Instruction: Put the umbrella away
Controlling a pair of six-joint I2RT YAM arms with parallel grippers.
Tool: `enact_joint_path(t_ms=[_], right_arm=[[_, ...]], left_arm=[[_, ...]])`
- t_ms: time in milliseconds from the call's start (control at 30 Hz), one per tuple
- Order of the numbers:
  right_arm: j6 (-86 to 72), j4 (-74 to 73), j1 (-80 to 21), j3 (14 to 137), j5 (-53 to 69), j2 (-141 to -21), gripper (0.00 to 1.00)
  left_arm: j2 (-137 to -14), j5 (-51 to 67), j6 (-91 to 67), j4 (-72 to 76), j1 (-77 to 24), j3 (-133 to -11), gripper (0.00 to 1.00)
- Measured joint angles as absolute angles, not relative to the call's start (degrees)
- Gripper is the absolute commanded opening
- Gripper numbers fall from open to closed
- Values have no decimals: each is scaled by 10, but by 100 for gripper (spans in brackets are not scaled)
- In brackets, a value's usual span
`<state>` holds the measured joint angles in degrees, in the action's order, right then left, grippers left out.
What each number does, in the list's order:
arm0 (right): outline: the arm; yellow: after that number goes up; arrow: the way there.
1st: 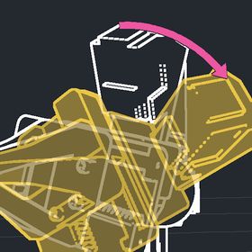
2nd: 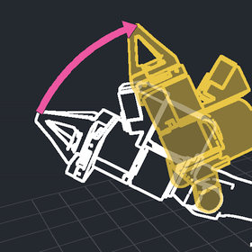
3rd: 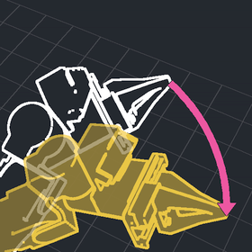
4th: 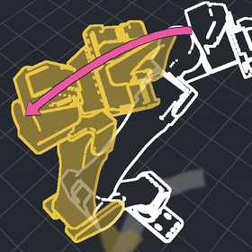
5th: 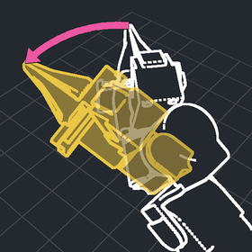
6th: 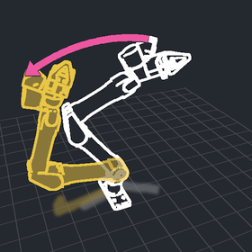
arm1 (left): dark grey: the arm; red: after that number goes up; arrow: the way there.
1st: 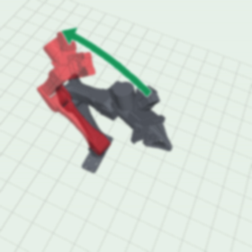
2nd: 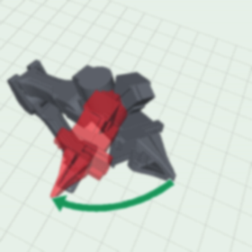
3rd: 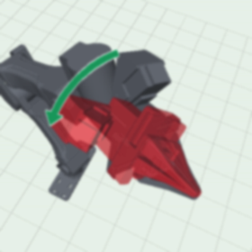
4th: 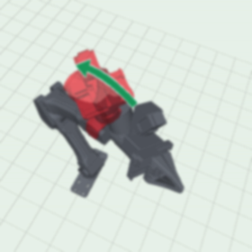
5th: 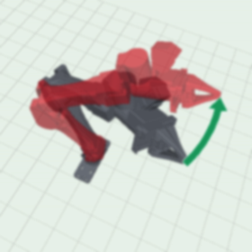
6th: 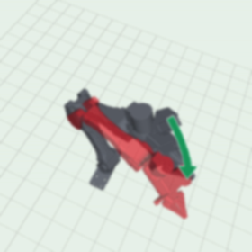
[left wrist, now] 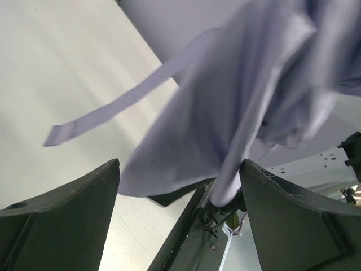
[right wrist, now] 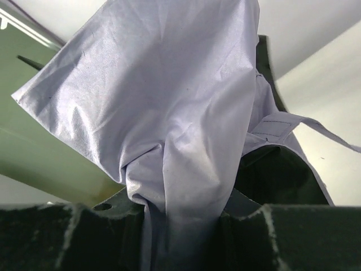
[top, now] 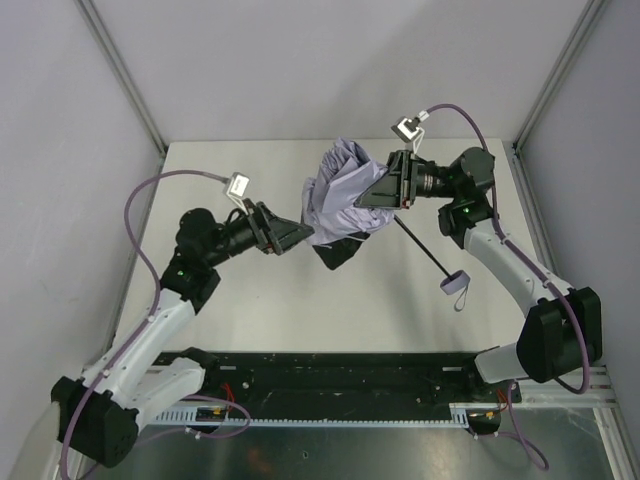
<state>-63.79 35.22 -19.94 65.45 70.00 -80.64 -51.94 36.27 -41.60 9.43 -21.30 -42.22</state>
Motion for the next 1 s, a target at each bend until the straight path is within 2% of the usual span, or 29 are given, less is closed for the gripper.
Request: enact_joint_path(t_ms=[67, 100, 200, 333, 400, 467, 567, 667, 733, 800, 1000], right_arm=[[-684, 397, -199, 655, 706, -805, 0], [-701, 413, -199, 655, 709, -805, 0], [-729, 434, -199, 655, 713, -802, 0], [-708, 404, -196, 655, 713, -789, 0], [-693, 385, -194, 655, 713, -783, 0], [-679, 370, -193, 655, 714, -780, 0], [-656, 343, -189, 655, 715, -777, 0], [-578, 261, -168, 661, 707, -767, 0], [-491, 160, -154, 682, 674, -764, 0], [-367, 21, -148, 731, 584, -766, 0], [-85, -174, -178, 821, 305, -787, 0]], left_arm=[[-535, 345, -427, 104, -224, -414, 87], [-546, 337, -432, 111, -230, -411, 81], [-588, 316, -448, 133, -256, -410, 61], [-660, 296, -476, 157, -303, -418, 23], [-703, 286, -492, 162, -318, -427, 14], [-740, 273, -506, 162, -326, -431, 20], [-767, 260, -517, 159, -331, -432, 45], [-761, 238, -528, 158, -329, -426, 59], [-731, 222, -531, 158, -324, -400, 61], [-676, 203, -535, 154, -315, -351, 59], [-443, 158, -562, 112, -287, -200, 60]])
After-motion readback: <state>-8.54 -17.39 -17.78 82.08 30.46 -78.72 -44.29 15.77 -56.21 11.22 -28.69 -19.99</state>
